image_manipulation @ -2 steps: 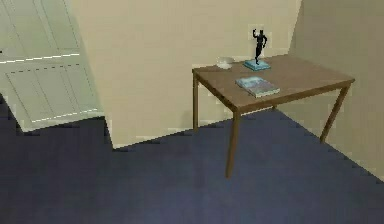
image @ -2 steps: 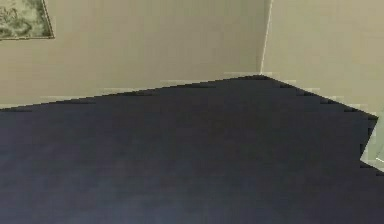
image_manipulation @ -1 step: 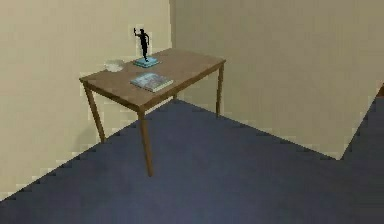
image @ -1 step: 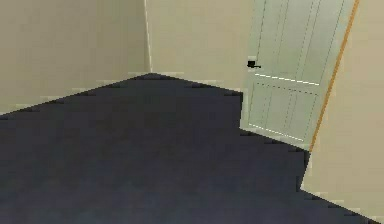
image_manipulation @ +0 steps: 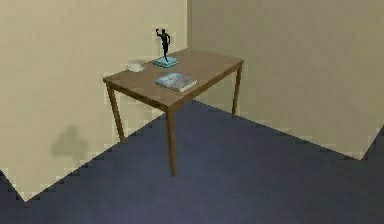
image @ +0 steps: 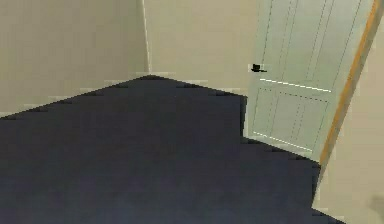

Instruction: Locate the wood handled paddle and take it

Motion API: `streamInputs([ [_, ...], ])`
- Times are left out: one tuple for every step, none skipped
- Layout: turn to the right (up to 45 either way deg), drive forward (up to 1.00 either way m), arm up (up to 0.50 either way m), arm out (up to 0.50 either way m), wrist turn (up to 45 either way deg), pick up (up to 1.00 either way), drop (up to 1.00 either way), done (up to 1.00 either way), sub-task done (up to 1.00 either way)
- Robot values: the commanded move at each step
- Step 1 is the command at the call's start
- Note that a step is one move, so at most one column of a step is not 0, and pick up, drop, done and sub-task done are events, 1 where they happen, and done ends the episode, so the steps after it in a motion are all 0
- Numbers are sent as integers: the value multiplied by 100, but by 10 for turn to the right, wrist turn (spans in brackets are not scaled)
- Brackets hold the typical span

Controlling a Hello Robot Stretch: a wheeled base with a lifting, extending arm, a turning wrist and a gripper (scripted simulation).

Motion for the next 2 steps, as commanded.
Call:
streamInputs([
  [0,100,0,0,0,0,0,0,0],
  [0,100,0,0,0,0,0,0,0],
])
